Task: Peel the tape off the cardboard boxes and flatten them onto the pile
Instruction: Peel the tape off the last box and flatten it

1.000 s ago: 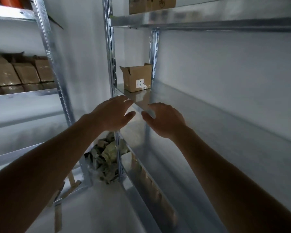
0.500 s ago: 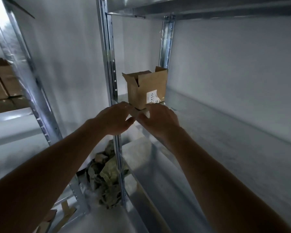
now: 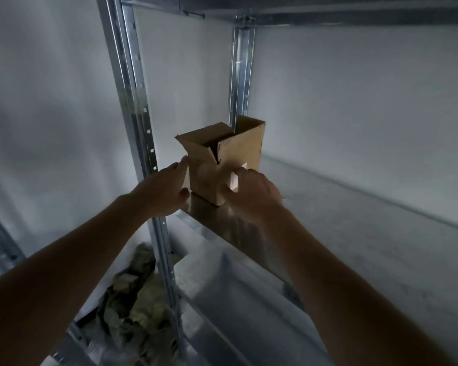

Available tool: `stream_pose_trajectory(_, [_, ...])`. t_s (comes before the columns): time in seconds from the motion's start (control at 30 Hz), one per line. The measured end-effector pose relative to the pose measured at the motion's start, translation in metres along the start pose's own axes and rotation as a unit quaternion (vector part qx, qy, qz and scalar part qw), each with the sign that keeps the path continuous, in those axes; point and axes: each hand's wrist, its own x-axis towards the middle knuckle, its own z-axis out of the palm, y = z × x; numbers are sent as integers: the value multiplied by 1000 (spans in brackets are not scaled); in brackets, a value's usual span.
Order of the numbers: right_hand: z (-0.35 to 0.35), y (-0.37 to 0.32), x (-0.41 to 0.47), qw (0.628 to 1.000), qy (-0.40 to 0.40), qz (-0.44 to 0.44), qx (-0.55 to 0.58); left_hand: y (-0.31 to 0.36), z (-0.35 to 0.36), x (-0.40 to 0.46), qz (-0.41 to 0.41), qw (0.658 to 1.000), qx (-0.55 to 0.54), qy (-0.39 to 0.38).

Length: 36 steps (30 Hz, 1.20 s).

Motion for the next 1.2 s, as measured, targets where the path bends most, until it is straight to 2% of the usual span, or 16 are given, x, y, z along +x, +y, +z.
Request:
stream_pose_trajectory(0.07, [4, -4, 6, 999, 1, 49, 18, -8, 1, 8, 43, 999, -29, 5])
stream_pose_trajectory(0.13, [6, -11, 10, 989, 15, 114, 96, -12, 3, 15, 97, 994, -54, 4])
stream_pose_trajectory(0.23, [10, -18, 11, 944, 89, 199, 249, -15, 4, 22, 169, 983, -68, -17])
stream_pose_trajectory(0.37, [20, -15, 13, 933, 158, 247, 211, -19, 4, 35, 236, 972, 5, -17])
stream_pose_trajectory(0.43, [26, -15, 15, 929, 187, 257, 190, -18, 7, 42, 225, 973, 37, -23])
stream_pose_trajectory(0.57, [28, -20, 16, 925, 219, 252, 183, -5, 7, 53, 186, 982, 32, -22])
stream_pose_trajectory(0.73, [9, -10, 4, 917, 257, 259, 162, 19, 1, 63, 207, 978, 22, -15])
stream_pose_trajectory(0.9, [-21, 7, -30, 897, 313, 279, 142, 61, 3, 60, 228, 973, 27, -34])
stream_pose_trajectory(1.2, [-81, 47, -146, 832, 397, 384, 48, 180, 22, 29, 354, 934, 22, -32])
